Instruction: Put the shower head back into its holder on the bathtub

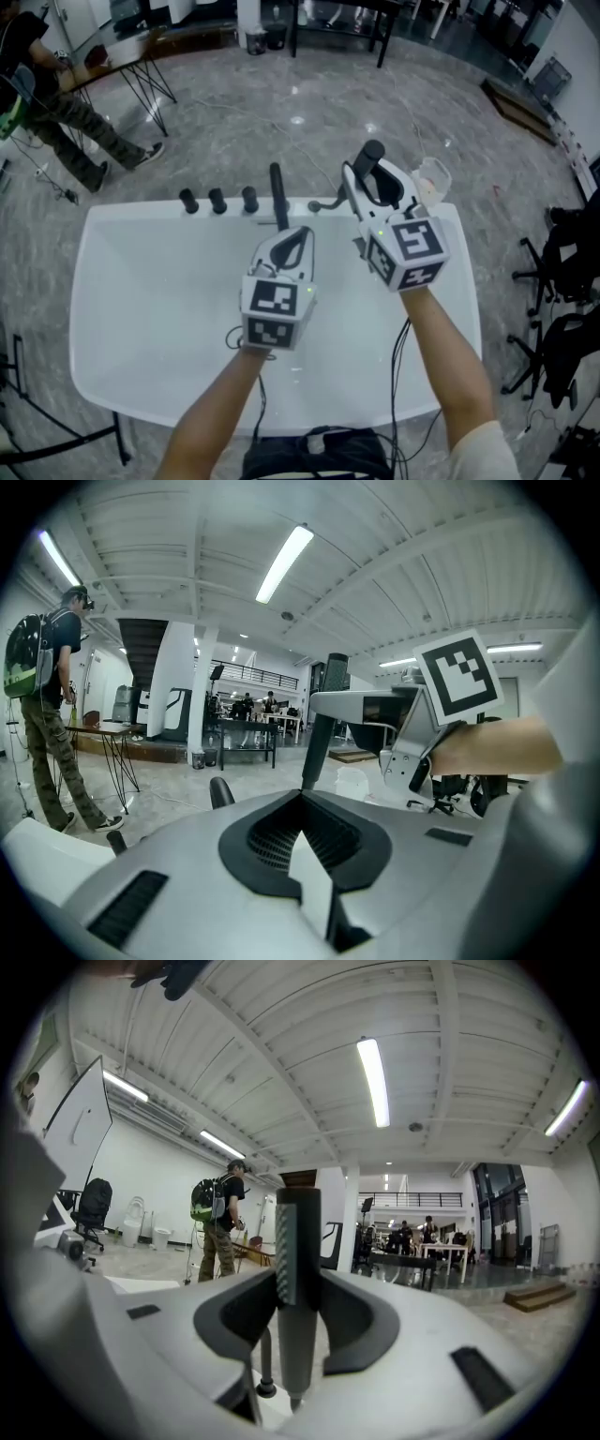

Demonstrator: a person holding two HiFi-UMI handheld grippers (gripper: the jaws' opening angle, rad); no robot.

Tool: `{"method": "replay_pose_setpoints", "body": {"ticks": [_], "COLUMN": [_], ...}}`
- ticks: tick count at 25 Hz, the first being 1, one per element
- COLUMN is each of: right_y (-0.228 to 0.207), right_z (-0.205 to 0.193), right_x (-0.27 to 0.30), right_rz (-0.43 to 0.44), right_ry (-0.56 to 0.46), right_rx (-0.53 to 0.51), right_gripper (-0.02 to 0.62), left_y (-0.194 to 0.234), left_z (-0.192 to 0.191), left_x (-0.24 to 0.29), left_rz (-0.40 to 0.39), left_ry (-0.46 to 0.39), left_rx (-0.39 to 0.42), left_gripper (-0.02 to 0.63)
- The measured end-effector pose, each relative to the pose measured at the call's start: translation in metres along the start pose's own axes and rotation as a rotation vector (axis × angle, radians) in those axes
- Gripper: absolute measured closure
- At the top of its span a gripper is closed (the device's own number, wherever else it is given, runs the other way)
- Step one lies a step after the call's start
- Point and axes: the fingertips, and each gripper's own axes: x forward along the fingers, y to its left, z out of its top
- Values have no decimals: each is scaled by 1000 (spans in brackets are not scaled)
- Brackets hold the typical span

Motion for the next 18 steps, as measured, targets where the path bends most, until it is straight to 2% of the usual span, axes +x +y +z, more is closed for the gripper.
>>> {"method": "replay_pose_setpoints", "body": {"ticks": [8, 13, 18], "right_y": [-2, 2, -2], "right_z": [-30, -50, -54], "right_x": [8, 11, 13], "right_rz": [2, 15, 14], "right_ry": [7, 37, 37], "right_rx": [28, 27, 18], "right_gripper": [456, 456, 456], "left_y": [-4, -5, -5], "left_z": [-17, -20, -14], "left_x": [8, 13, 17], "left_rz": [13, 7, 10], "left_ry": [15, -7, -12], "left_rx": [32, 23, 30], "left_gripper": [601, 601, 601]}}
